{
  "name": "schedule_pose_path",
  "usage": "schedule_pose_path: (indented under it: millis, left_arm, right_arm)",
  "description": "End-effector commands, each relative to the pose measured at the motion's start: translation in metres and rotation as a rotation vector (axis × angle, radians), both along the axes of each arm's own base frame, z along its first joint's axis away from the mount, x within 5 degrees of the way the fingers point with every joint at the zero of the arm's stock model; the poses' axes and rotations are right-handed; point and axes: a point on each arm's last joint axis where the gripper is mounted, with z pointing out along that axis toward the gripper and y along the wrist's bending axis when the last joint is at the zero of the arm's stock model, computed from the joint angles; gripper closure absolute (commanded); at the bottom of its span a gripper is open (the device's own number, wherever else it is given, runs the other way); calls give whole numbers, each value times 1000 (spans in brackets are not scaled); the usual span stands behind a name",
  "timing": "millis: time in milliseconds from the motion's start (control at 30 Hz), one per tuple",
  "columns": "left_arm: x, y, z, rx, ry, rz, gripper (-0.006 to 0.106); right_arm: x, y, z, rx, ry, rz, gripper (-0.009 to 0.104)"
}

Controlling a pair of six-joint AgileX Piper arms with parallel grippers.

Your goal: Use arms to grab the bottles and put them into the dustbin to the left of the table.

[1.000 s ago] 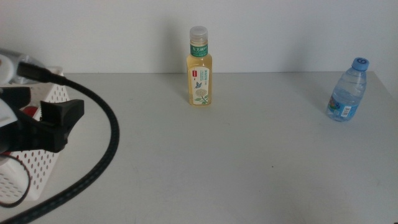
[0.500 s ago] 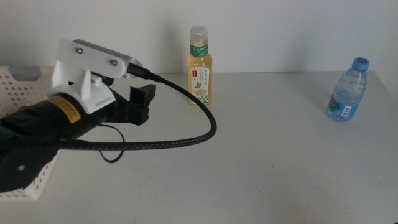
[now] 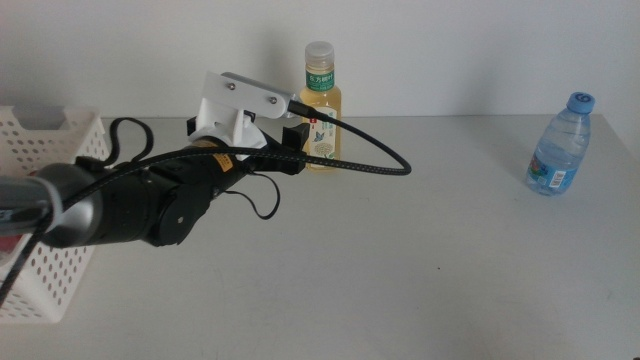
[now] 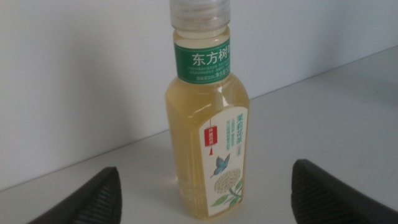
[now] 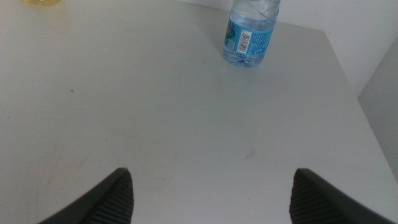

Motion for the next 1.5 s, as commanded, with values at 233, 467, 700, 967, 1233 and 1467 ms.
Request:
schedule_pose_path:
  millis: [233, 467, 700, 967, 1233, 1467]
  left_arm:
    - [53, -36, 11, -150, -75, -7, 7]
    - [84, -49, 2, -139, -55, -1, 7]
    - [114, -62, -6, -139, -59, 1, 7]
    - [126, -63, -16, -160, -93, 8, 7]
    - [131, -54, -14, -172, -152, 16, 7]
    - [133, -51, -12, -205, -146, 45, 14]
  right_arm:
    - [0, -1, 8, -12, -88, -7, 31]
    - [0, -1, 8, -12, -88, -7, 31]
    - [0, -1, 8, -12, -88, -7, 31]
    - [0, -1, 8, -12, -88, -7, 31]
    - [0, -1, 8, -12, -88, -7, 31]
    - [0, -1, 8, -12, -88, -7, 31]
